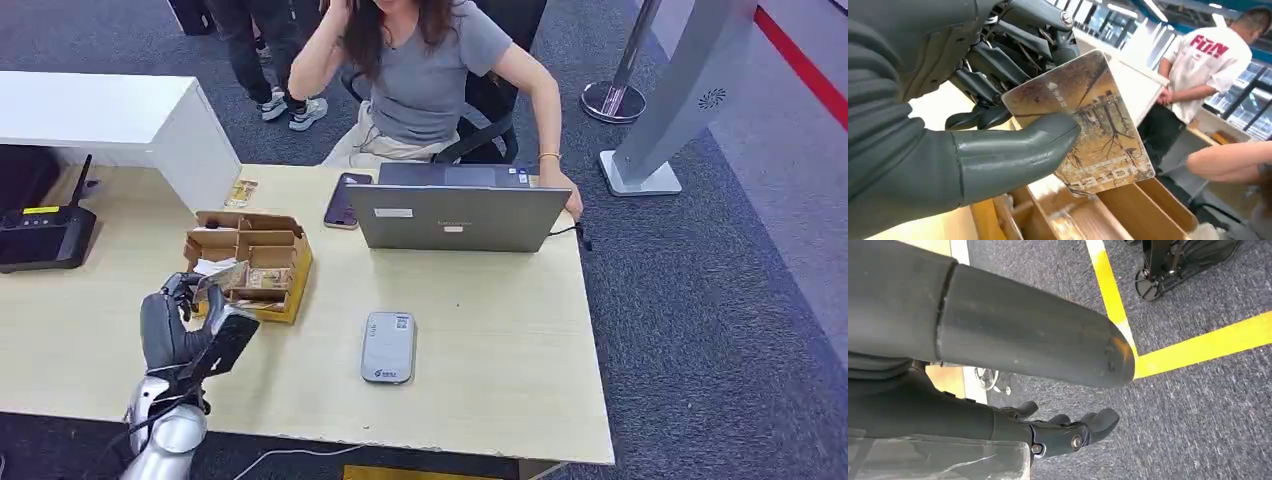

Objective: Pass the card to the sensor for recognition and then transmit it.

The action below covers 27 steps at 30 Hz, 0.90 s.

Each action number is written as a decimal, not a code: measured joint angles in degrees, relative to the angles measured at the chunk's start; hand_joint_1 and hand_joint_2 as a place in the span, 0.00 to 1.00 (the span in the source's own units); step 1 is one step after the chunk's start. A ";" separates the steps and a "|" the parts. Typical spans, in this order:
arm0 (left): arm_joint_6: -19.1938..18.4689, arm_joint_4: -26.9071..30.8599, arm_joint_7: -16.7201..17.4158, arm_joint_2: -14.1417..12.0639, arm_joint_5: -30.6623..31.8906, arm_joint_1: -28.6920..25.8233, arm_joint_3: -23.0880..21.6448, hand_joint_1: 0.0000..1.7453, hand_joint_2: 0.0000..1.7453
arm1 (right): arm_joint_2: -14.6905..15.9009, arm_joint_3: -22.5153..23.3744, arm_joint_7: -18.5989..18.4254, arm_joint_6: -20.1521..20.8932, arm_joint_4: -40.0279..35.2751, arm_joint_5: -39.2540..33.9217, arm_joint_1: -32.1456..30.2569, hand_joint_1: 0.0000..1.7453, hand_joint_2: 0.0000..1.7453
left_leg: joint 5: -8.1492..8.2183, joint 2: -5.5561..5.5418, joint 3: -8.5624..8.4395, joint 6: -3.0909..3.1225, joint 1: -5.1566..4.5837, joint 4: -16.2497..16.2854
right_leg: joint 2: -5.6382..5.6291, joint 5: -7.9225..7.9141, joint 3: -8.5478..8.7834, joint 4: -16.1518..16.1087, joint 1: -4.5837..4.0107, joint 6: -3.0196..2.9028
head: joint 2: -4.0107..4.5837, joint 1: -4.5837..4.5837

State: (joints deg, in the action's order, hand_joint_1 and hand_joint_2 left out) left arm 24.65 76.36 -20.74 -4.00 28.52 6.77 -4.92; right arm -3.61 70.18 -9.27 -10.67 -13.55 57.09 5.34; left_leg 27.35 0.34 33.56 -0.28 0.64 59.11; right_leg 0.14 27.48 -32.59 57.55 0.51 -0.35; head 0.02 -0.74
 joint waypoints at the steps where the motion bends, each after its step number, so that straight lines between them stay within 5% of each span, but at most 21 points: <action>1: -0.04 -0.57 -0.07 0.28 -0.35 0.29 -0.22 1.00 1.00 | 0.02 -0.04 0.00 0.02 0.00 0.00 0.00 0.00 0.00 | 0.00 0.00 0.00 0.00 0.00 0.00 | -0.01 0.00 0.00 0.00 0.00 0.00 | -0.02 -0.02; 27: -5.66 -5.88 -2.05 4.52 -7.04 2.42 -7.61 1.00 1.00 | 0.63 -0.35 0.09 0.79 0.00 0.66 -0.01 0.00 0.00 | 0.00 0.00 0.01 0.00 -0.02 0.00 | -0.02 0.00 0.00 0.00 0.00 0.00 | -0.02 0.00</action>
State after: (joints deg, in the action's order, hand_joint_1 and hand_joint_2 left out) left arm 18.99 70.49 -22.80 0.53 21.48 9.19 -12.53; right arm -2.97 69.83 -9.18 -9.88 -13.55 57.75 5.34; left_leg 27.35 0.34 33.57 -0.27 0.61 59.11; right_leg 0.12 27.48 -32.59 57.55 0.52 -0.34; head 0.00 -0.74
